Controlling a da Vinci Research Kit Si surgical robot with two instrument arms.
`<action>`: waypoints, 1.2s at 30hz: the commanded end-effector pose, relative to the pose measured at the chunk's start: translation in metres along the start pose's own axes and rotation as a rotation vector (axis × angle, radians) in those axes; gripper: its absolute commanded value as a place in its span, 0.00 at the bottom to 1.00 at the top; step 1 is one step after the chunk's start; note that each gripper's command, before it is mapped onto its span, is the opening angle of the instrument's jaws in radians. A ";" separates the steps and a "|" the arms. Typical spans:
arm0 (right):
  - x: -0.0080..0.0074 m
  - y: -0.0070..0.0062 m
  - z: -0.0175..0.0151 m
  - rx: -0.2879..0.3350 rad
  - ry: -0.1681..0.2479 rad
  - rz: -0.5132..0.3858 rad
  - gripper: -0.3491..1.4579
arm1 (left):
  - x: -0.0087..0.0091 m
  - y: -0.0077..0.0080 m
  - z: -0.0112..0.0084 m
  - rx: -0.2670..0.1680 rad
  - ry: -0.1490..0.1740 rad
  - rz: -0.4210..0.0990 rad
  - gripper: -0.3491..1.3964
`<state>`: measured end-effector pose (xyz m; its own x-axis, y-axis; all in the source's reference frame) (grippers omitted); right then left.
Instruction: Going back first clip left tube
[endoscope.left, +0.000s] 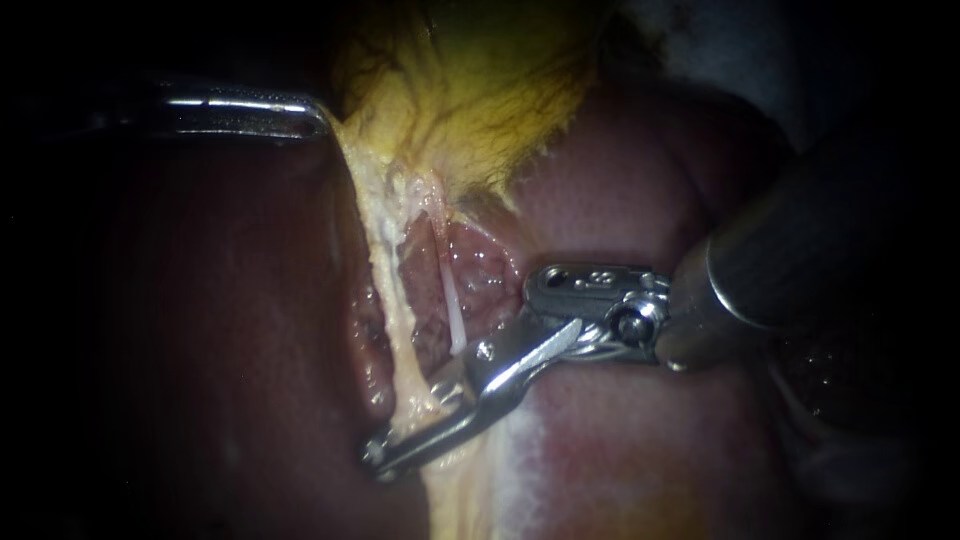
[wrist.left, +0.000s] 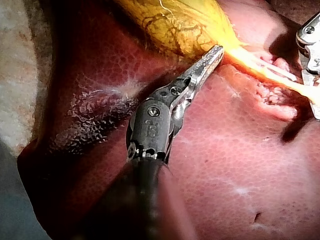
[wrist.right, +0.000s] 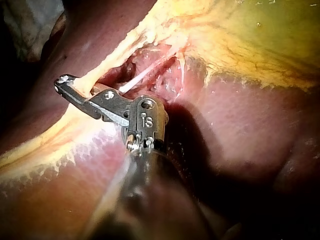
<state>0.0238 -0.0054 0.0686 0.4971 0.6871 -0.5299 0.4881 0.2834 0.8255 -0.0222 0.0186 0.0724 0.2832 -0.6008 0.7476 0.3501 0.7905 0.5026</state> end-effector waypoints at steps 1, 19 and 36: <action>0.0000 0.0000 0.0000 -0.005 0.004 0.000 0.00 | 0.0000 0.0000 0.0000 0.000 0.000 0.000 0.00; -0.0013 0.0012 -0.0023 -0.551 0.020 -0.253 0.52 | 0.0001 0.0000 -0.0003 0.001 0.000 0.001 0.00; -0.0012 -0.0085 -0.0089 -0.795 0.029 -0.418 0.53 | 0.0001 0.0000 -0.0005 0.002 0.000 0.001 0.00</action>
<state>0.0121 -0.0025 0.0635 0.3677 0.4313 -0.8239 -0.0267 0.8905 0.4543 -0.0218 0.0184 0.0723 0.2837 -0.6003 0.7477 0.3489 0.7909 0.5027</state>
